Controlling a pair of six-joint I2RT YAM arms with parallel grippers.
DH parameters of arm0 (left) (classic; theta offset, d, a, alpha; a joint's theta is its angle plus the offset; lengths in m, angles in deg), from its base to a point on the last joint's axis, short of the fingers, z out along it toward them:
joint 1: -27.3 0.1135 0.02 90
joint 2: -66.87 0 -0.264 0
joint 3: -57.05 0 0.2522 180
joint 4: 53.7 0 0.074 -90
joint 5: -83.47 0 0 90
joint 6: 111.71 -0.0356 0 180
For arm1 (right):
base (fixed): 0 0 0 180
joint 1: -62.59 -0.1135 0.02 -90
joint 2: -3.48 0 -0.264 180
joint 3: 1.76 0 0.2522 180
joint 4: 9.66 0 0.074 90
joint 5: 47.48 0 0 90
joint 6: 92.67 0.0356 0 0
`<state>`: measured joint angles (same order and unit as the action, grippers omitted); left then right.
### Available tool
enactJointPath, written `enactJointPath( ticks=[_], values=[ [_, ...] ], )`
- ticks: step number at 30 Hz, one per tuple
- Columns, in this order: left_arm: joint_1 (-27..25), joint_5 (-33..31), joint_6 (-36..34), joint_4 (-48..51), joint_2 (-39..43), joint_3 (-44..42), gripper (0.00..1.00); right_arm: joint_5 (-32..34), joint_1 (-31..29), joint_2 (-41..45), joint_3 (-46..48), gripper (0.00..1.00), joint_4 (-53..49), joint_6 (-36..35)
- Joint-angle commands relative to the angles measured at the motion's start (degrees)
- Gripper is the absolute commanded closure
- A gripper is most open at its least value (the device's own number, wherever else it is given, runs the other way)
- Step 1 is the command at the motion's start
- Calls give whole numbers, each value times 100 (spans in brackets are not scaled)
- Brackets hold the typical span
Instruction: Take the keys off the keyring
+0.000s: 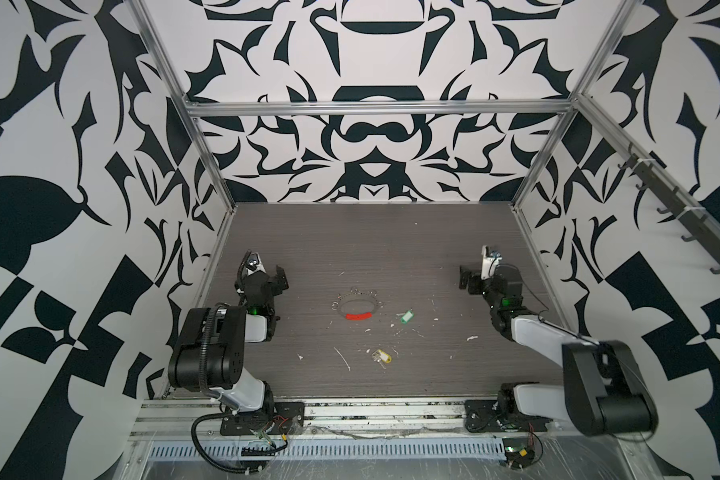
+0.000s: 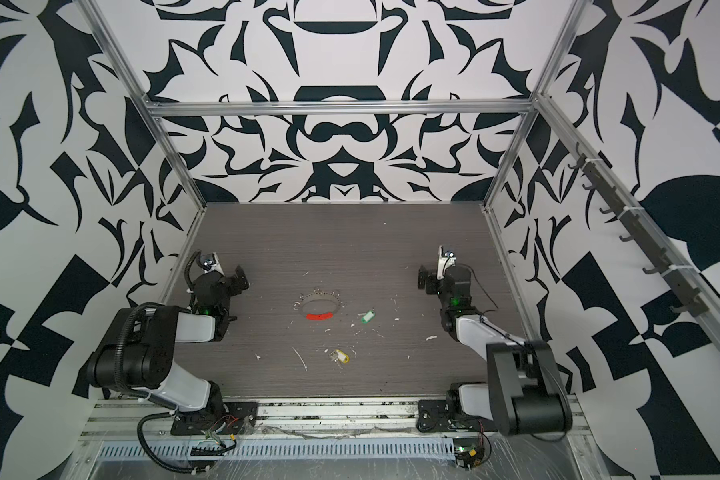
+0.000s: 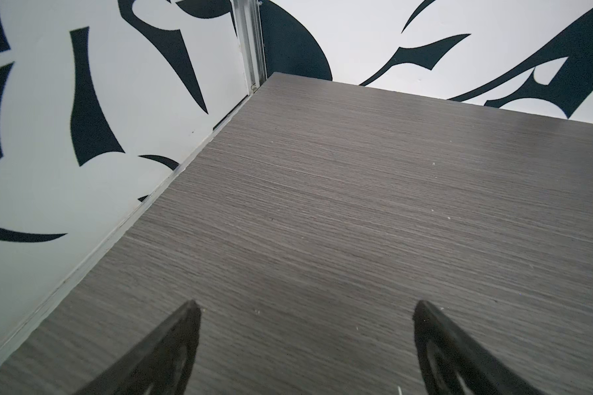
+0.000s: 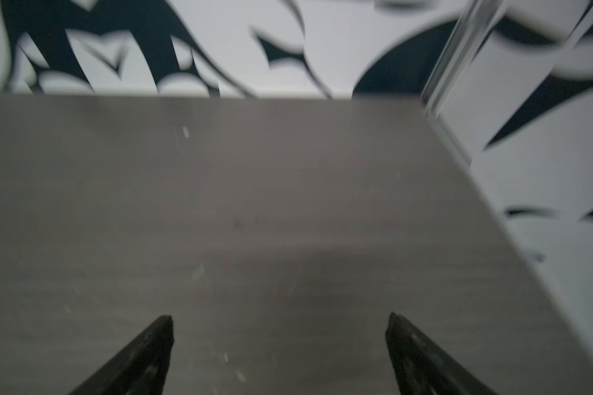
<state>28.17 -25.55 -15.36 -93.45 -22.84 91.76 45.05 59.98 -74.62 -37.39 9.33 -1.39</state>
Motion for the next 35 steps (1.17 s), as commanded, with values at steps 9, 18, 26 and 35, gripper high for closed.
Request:
enactJointPath(
  ticks=[9,18,26,35],
  values=[
    [25,31,-8,-195,-21,-29,1,-107,47,-1091,200,0,2022,-75],
    [27,30,-9,-194,-21,-31,1,-11,49,-1041,157,0,1873,-34],
    [23,29,-9,-194,-26,-32,1,-6,43,-1073,148,0,1897,-32],
    [24,25,-11,-199,-22,-35,1,12,40,-1059,155,0,1892,-31]
  ],
)
